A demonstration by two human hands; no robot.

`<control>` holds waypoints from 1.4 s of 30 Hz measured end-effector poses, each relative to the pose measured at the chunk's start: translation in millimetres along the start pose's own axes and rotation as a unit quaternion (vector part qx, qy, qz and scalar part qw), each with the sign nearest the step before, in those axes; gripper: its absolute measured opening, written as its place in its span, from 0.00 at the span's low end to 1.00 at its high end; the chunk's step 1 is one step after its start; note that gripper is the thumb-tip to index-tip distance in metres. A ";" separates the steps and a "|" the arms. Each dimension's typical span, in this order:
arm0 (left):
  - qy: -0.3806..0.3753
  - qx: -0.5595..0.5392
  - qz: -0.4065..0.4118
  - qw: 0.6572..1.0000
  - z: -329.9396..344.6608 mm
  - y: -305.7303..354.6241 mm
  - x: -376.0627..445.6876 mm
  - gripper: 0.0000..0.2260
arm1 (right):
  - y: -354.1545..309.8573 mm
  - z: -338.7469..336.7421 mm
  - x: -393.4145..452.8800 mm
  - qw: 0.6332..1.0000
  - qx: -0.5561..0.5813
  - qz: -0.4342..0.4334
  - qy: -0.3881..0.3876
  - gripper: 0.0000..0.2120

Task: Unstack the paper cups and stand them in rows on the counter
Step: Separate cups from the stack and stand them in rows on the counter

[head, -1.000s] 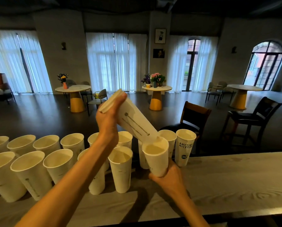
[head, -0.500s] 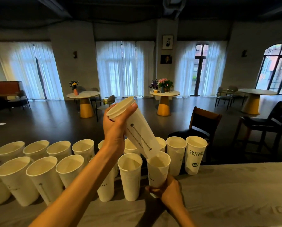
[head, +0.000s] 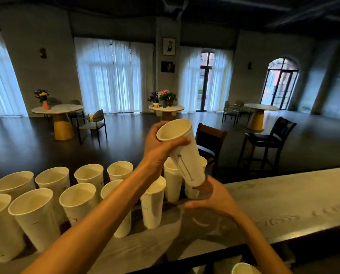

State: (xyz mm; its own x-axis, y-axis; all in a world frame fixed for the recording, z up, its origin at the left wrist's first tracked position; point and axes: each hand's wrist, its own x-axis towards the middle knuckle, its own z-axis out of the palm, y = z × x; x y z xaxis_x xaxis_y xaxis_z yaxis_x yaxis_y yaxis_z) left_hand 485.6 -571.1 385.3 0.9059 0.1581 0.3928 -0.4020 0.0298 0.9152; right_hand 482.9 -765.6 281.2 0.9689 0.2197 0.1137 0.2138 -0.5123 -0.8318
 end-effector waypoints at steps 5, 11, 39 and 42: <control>-0.112 0.092 0.002 0.989 33.8 -6.8 -16.0 0.35 | -13.5 -39.5 -16.7 0.997 0.017 -0.062 0.043 0.37; -0.109 0.316 0.155 0.930 38.5 -22.1 -16.8 0.28 | 5.1 -45.1 -17.9 0.996 -0.050 -0.055 0.043 0.31; -0.214 0.647 0.096 0.725 17.3 -65.4 -20.1 0.37 | 129.6 18.4 26.5 0.979 0.090 0.115 0.139 0.37; -0.232 0.672 0.082 0.699 15.7 -74.6 -19.7 0.37 | 130.5 23.9 28.0 0.986 0.086 0.098 0.107 0.35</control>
State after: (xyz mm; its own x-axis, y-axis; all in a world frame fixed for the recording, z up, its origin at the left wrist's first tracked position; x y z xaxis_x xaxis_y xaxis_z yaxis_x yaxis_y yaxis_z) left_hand 499.9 -591.9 310.7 0.9334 -0.2952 0.2040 -0.2999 -0.9539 -0.0084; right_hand 534.9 -806.5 162.9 0.9976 -0.0584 0.0381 0.0133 -0.3760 -0.9265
